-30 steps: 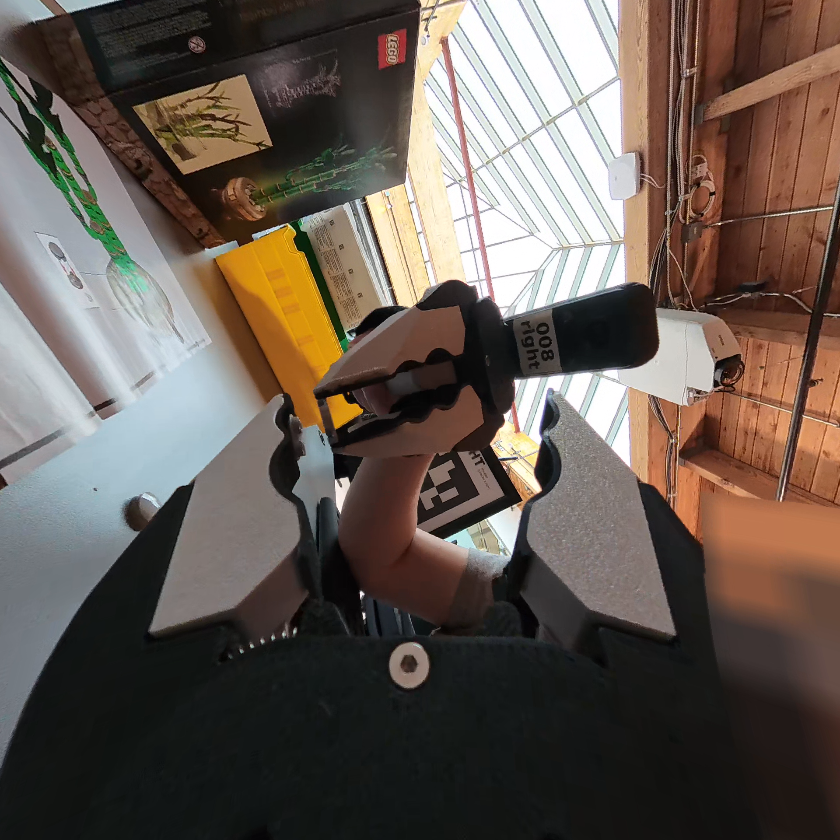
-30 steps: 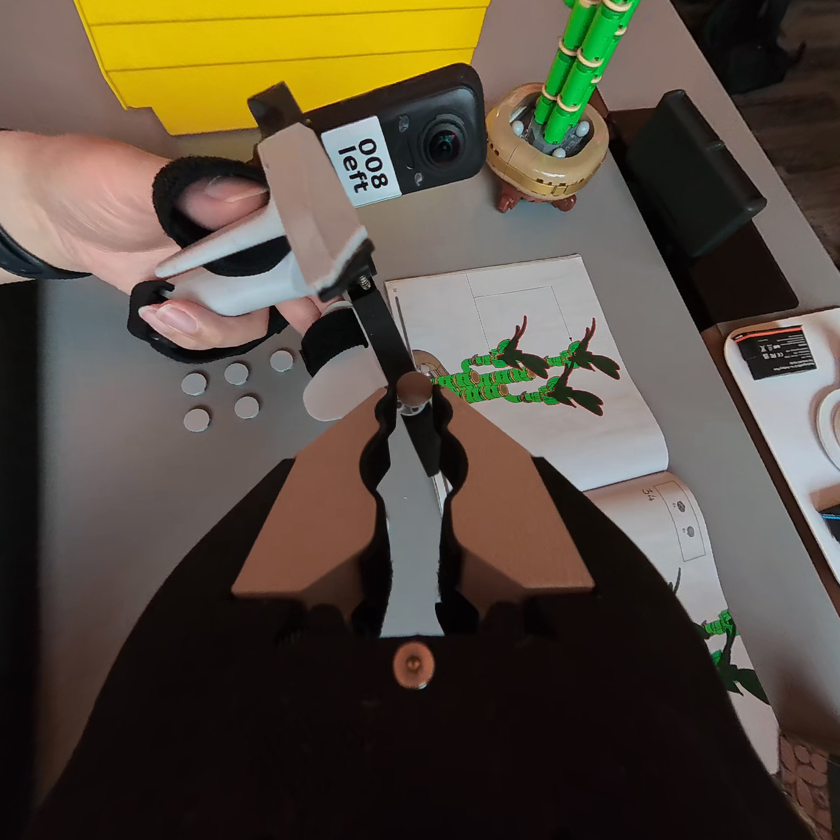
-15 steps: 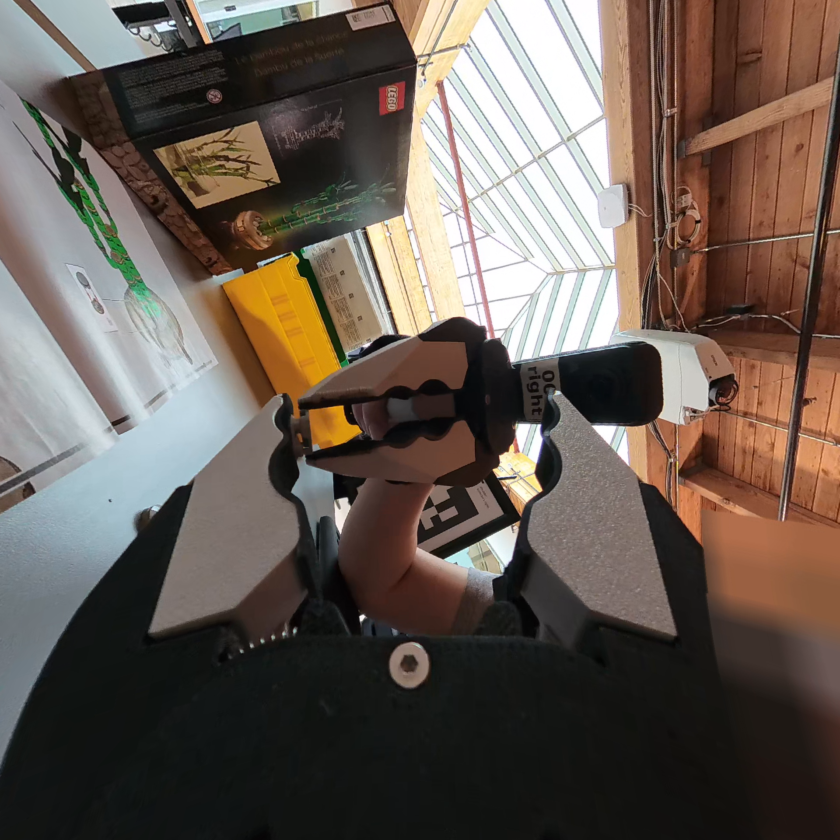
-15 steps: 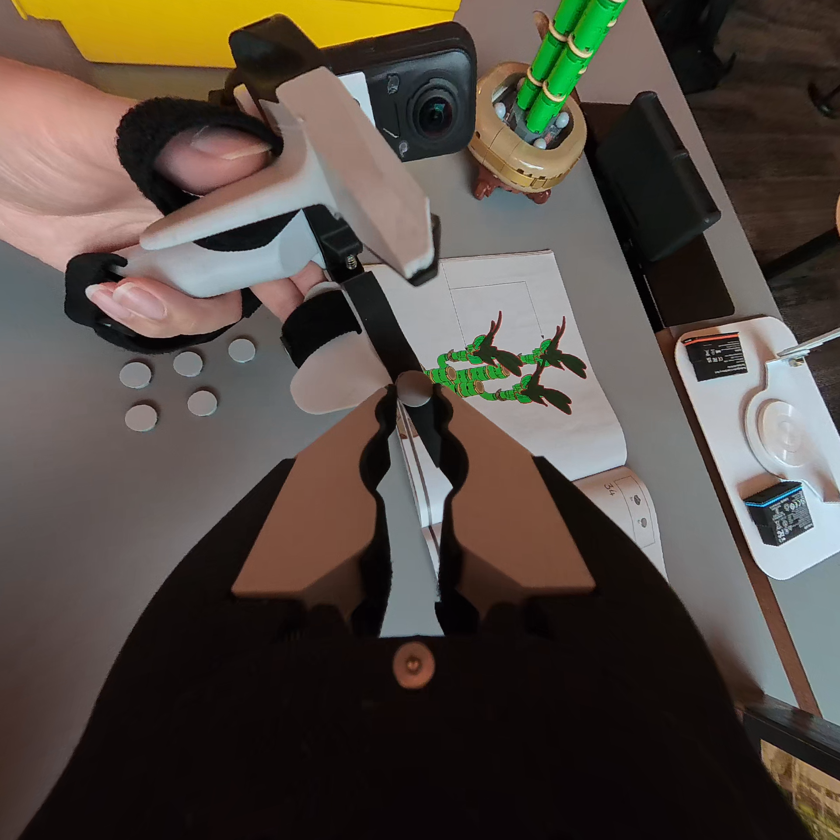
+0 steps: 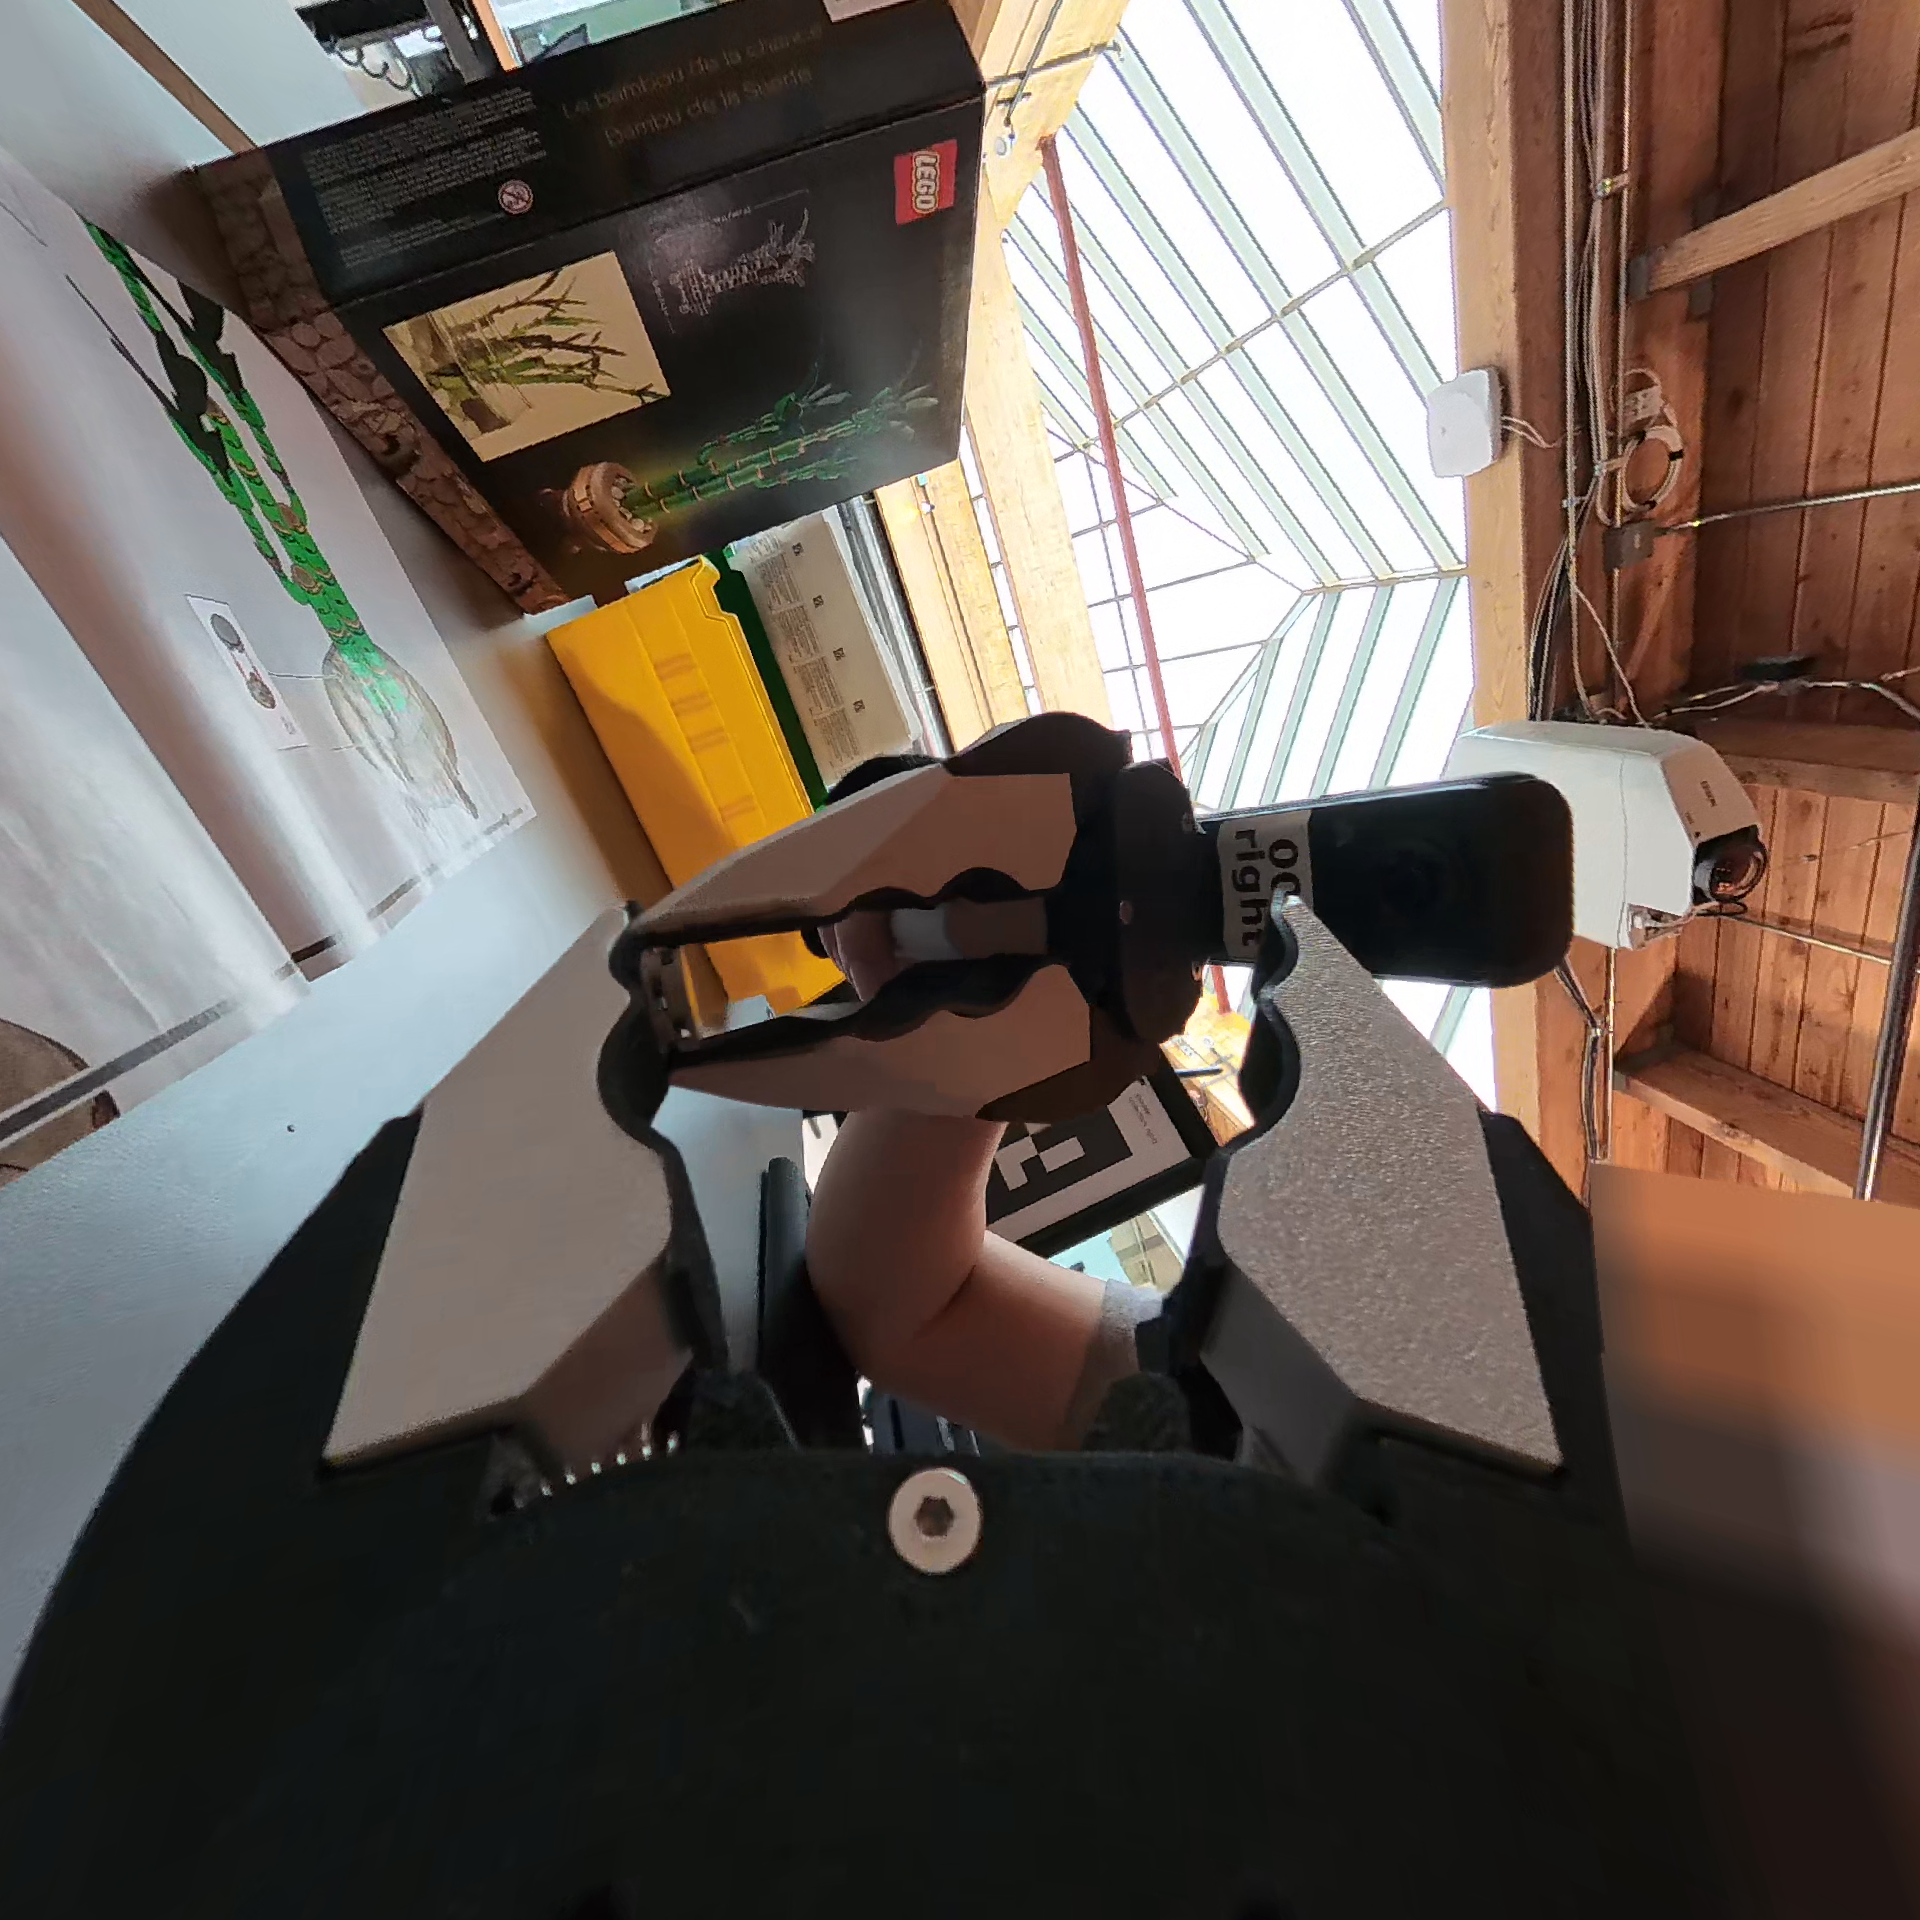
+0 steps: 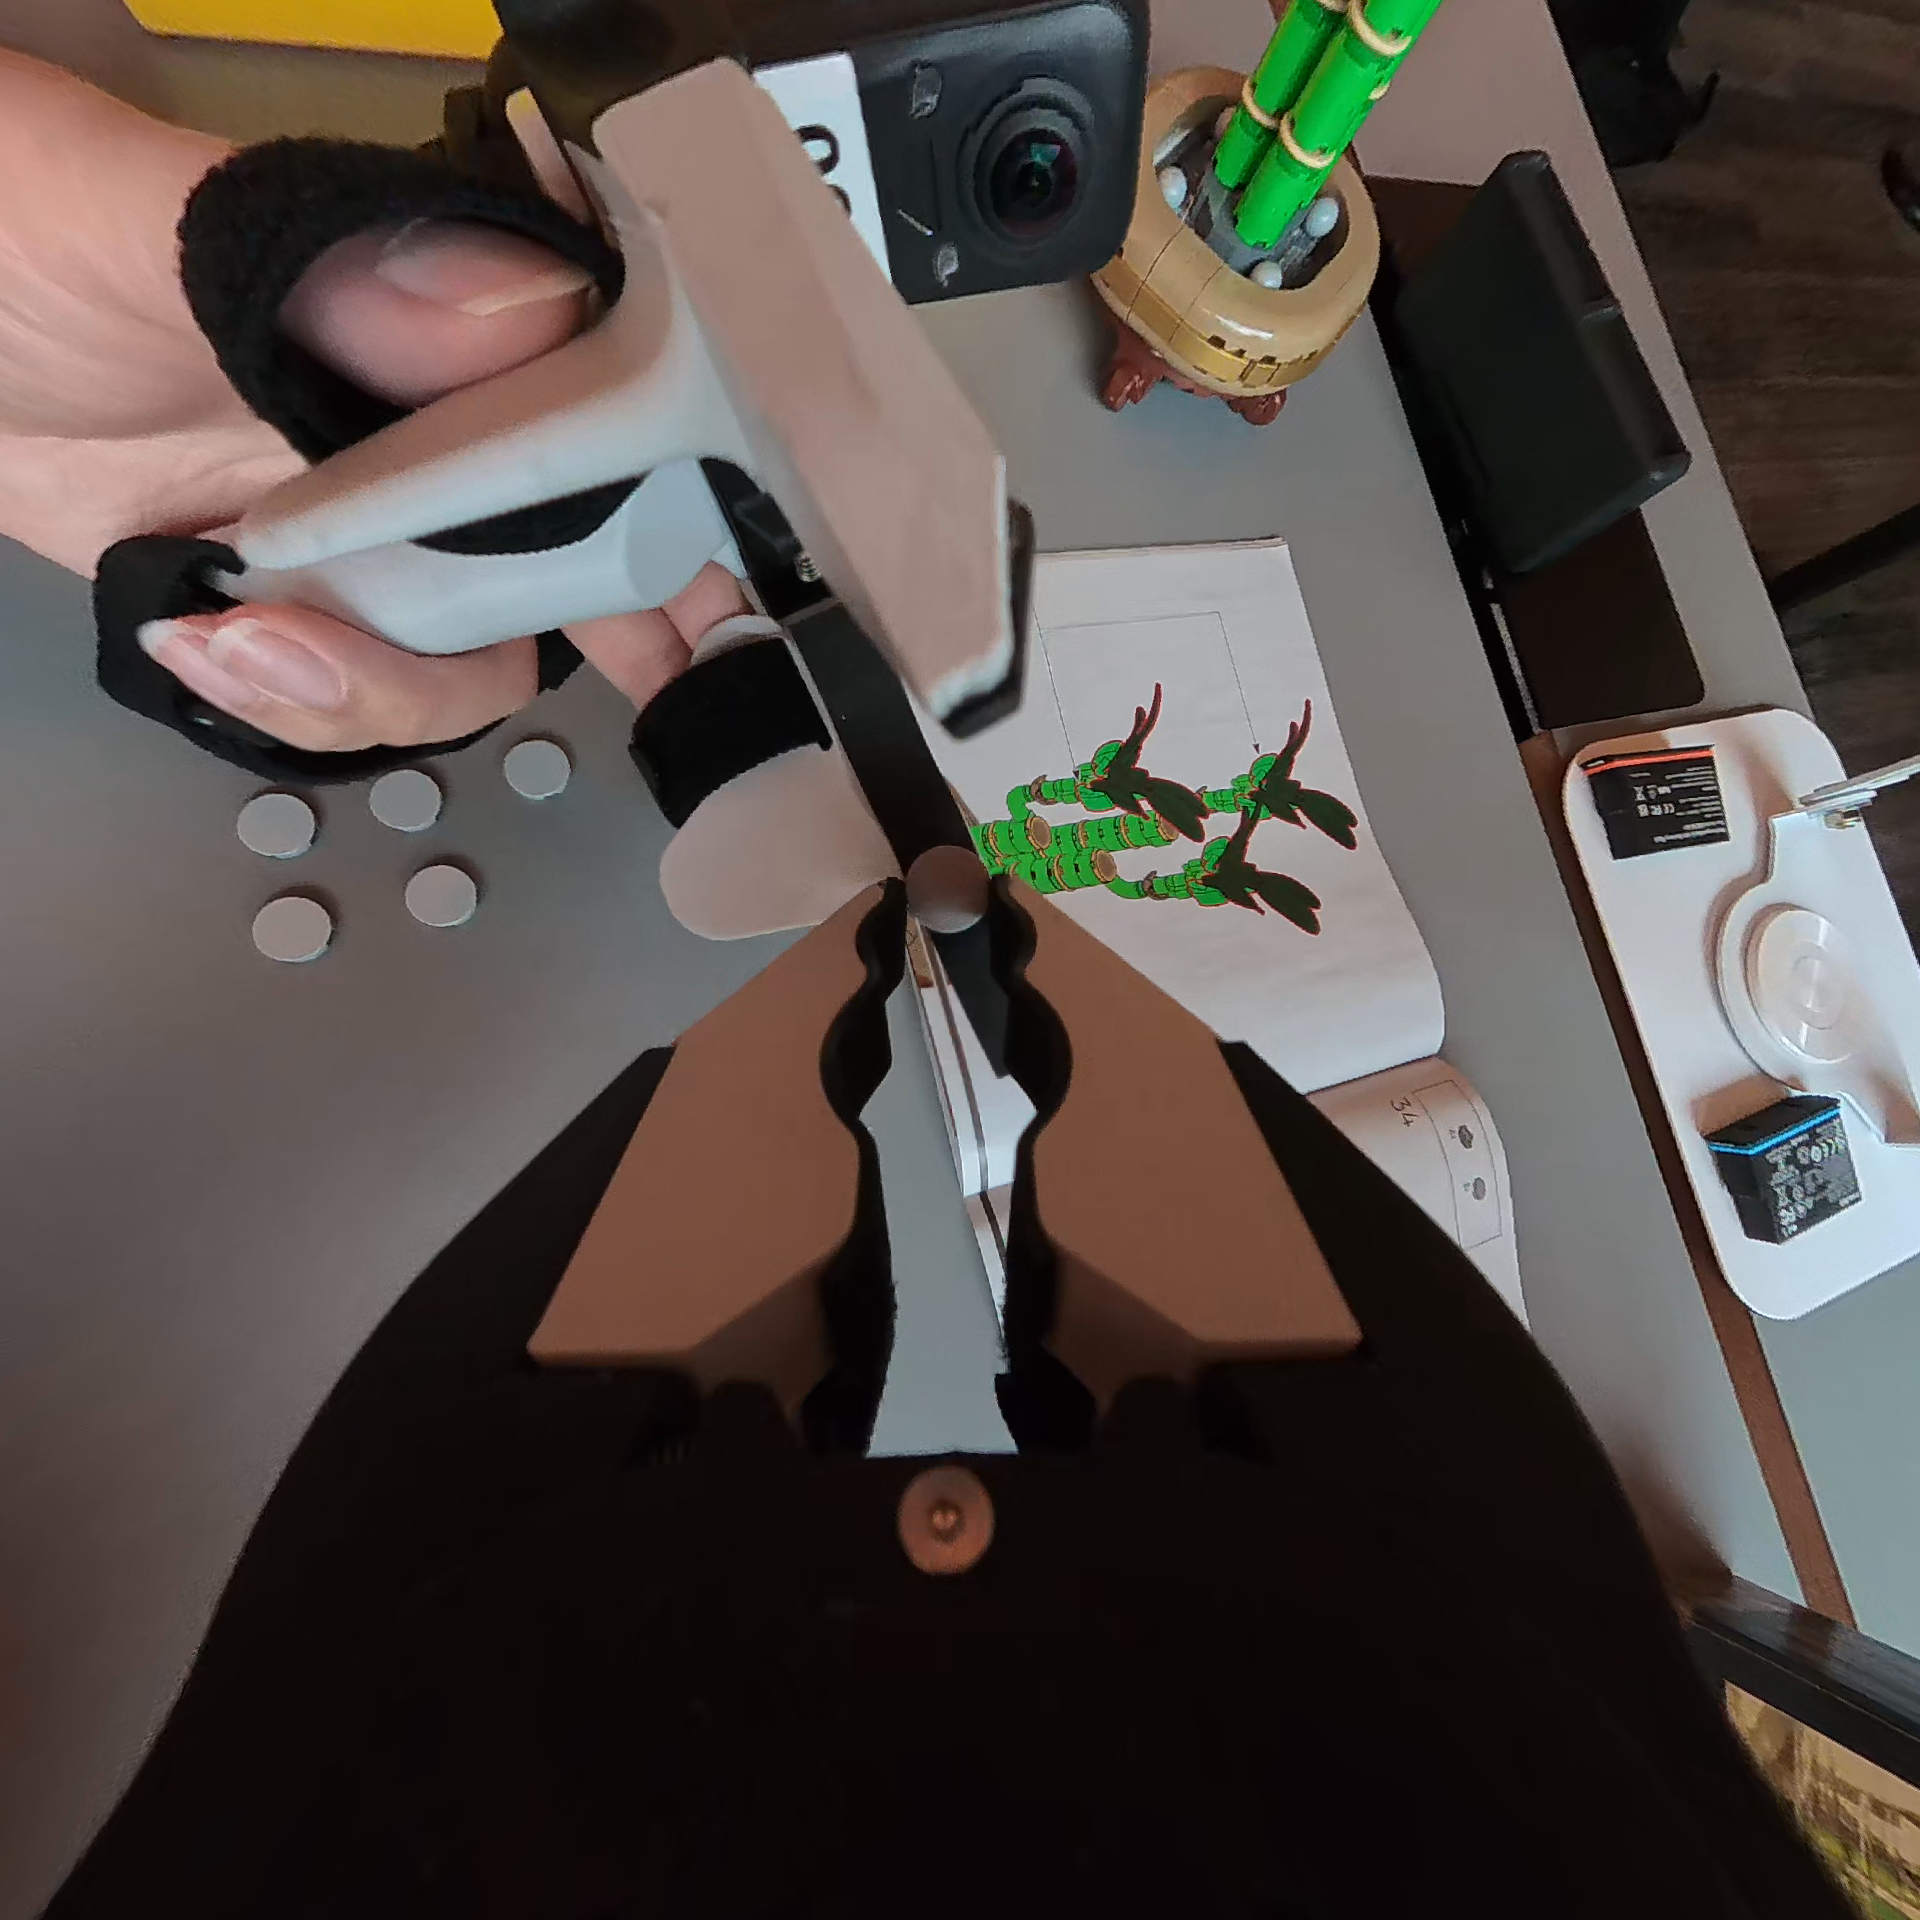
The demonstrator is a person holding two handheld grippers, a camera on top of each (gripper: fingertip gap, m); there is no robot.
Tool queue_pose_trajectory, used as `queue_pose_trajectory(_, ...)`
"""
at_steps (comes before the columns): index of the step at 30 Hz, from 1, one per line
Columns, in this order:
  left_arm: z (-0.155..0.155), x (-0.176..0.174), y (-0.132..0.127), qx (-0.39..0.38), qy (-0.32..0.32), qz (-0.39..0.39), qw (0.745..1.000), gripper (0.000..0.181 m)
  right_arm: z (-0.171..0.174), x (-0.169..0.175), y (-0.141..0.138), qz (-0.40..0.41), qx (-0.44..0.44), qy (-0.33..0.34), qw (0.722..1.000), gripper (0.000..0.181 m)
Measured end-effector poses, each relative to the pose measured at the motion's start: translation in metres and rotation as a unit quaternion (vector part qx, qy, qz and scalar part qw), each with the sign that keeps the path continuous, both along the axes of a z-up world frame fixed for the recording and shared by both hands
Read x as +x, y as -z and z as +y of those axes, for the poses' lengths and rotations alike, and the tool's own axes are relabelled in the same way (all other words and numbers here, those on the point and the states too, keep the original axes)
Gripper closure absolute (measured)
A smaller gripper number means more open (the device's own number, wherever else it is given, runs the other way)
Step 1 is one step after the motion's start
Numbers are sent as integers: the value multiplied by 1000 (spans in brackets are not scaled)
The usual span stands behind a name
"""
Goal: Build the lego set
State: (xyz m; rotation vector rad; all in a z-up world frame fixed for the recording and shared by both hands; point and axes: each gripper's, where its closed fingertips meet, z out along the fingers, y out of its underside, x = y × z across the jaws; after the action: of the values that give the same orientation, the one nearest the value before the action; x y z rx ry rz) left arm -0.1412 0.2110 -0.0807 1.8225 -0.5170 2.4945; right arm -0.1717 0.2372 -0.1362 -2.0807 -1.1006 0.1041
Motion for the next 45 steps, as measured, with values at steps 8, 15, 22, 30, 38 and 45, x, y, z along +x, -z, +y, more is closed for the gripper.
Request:
queue_pose_trajectory(8,1,0,3,-9,-2,8,1000,70,1,-1,3,-8,2,-2,1000,166)
queue_pose_trajectory(15,2,0,4,-10,-3,11,1000,70,2,-2,3,-19,16,-13,1000,166)
queue_pose_trajectory(22,2,-3,-4,-13,1,-12,1000,86,0,-4,-9,-8,45,-35,998,166)
queue_pose_trajectory(30,1,-5,-5,-21,12,-21,999,109,-4,-4,-20,16,50,-49,997,166)
queue_pose_trajectory(38,10,-8,6,11,-11,12,1000,132,-6,8,-27,-5,57,-43,997,166)
queue_pose_trajectory(45,7,-6,14,55,-14,36,998,157,-7,9,-27,-25,61,-42,997,166)
